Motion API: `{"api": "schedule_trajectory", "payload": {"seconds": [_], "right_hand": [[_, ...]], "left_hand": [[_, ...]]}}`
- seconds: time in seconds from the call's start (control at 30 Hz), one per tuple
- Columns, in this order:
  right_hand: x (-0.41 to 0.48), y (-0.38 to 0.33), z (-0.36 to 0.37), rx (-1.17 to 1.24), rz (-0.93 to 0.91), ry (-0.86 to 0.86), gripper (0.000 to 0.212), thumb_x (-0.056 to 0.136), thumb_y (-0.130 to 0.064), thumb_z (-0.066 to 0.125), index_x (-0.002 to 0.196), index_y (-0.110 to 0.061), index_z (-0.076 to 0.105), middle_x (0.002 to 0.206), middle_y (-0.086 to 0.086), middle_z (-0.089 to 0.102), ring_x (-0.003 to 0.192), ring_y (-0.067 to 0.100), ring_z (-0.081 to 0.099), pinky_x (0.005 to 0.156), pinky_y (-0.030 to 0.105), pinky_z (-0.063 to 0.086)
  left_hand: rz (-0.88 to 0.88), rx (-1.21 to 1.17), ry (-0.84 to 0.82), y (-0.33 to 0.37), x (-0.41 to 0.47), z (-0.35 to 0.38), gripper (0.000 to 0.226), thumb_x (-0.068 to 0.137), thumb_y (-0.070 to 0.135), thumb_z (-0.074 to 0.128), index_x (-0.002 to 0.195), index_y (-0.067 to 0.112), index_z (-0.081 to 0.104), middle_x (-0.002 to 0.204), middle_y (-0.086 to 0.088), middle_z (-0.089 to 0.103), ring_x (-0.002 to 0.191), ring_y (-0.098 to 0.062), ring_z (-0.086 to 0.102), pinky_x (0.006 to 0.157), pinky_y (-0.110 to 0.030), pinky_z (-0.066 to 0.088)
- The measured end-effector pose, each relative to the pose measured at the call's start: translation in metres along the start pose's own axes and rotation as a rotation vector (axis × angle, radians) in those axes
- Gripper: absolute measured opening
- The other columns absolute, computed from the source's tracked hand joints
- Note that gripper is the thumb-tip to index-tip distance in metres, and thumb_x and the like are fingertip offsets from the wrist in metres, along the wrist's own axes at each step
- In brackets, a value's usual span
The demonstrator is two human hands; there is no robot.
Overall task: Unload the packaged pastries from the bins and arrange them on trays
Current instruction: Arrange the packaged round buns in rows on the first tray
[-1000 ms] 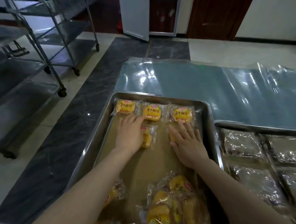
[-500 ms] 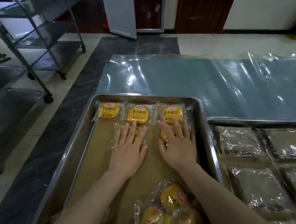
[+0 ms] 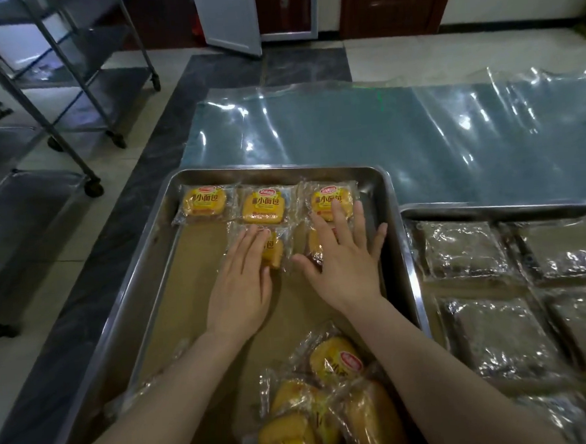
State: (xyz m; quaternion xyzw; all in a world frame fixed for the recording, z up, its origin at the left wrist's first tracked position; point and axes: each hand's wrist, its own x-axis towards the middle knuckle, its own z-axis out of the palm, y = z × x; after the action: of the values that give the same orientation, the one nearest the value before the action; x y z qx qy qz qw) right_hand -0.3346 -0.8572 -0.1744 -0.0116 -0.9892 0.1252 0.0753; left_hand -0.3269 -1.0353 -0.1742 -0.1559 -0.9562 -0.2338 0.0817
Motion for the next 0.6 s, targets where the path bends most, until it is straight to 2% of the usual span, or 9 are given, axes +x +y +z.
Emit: {"api": "schedule_trajectory", "payload": {"seconds": [0.1,0.17,0.23,0.27,0.37,0.43,0.5,0.6], "right_hand": [[-0.006,-0.003,-0.017,0.094,-0.067,-0.009,0.06,0.09,-0.058,0.033,0.143,-0.031,0.03,0.16,-0.001,0.01,0.145,0.022,-0.013,0.111,0.051,-0.015],[-0.016,-0.009,-0.029,0.224,-0.121,-0.031,0.05,0.093,-0.046,0.045,0.139,-0.026,0.041,0.154,-0.001,0.03,0.146,0.022,0.011,0.117,0.047,0.004],[-0.029,-0.021,-0.044,0.345,-0.15,-0.067,0.047,0.092,-0.037,0.054,0.137,-0.025,0.044,0.142,-0.002,0.046,0.133,0.022,0.039,0.113,0.044,0.029],[-0.036,-0.029,-0.052,0.39,-0.153,-0.096,0.048,0.092,-0.035,0.055,0.137,-0.026,0.043,0.139,-0.002,0.049,0.127,0.021,0.046,0.108,0.041,0.036],[-0.057,-0.052,-0.076,0.394,-0.186,-0.195,0.052,0.093,-0.034,0.055,0.142,-0.029,0.037,0.142,-0.002,0.046,0.13,0.02,0.042,0.105,0.038,0.037],[-0.075,-0.062,-0.09,0.358,-0.197,-0.232,0.053,0.093,-0.036,0.054,0.142,-0.031,0.035,0.143,-0.003,0.046,0.129,0.019,0.043,0.104,0.038,0.039],[-0.096,-0.076,-0.099,0.355,-0.167,-0.263,0.053,0.093,-0.037,0.054,0.142,-0.032,0.034,0.142,-0.004,0.047,0.122,0.019,0.05,0.098,0.038,0.045],[-0.122,-0.107,-0.095,0.328,-0.105,-0.313,0.051,0.094,-0.038,0.051,0.142,-0.029,0.036,0.133,-0.001,0.056,0.109,0.02,0.058,0.09,0.037,0.049]], "left_hand": [[0.005,0.031,-0.031,-0.004,-0.015,-0.022,0.054,0.095,0.024,0.042,0.146,0.025,0.024,0.154,0.008,0.019,0.142,-0.007,0.009,0.115,-0.031,0.011],[-0.013,0.046,-0.022,-0.005,-0.026,-0.042,0.053,0.094,0.026,0.041,0.145,0.029,0.026,0.152,0.011,0.022,0.142,-0.007,0.012,0.115,-0.031,0.014],[-0.076,0.031,0.017,-0.004,-0.043,-0.063,0.052,0.093,0.025,0.043,0.143,0.029,0.03,0.15,0.01,0.028,0.14,-0.006,0.016,0.112,-0.029,0.016],[-0.119,0.017,0.035,-0.003,-0.053,-0.072,0.051,0.092,0.023,0.045,0.142,0.028,0.033,0.149,0.009,0.031,0.139,-0.005,0.018,0.111,-0.027,0.017],[-0.18,0.001,0.021,-0.005,-0.084,-0.098,0.048,0.091,0.016,0.051,0.137,0.027,0.042,0.147,0.005,0.037,0.138,-0.008,0.024,0.109,-0.023,0.016],[-0.171,0.024,0.0,-0.013,-0.103,-0.115,0.044,0.09,0.014,0.053,0.132,0.027,0.049,0.148,0.005,0.036,0.14,-0.011,0.02,0.109,-0.023,0.012],[-0.196,0.031,-0.006,-0.026,-0.118,-0.133,0.043,0.089,0.012,0.054,0.129,0.028,0.052,0.149,0.006,0.034,0.141,-0.009,0.017,0.109,-0.024,0.011],[-0.207,-0.011,-0.114,-0.049,-0.134,-0.154,0.044,0.089,0.011,0.053,0.13,0.027,0.05,0.148,0.006,0.035,0.139,-0.008,0.021,0.108,-0.025,0.02]]}}
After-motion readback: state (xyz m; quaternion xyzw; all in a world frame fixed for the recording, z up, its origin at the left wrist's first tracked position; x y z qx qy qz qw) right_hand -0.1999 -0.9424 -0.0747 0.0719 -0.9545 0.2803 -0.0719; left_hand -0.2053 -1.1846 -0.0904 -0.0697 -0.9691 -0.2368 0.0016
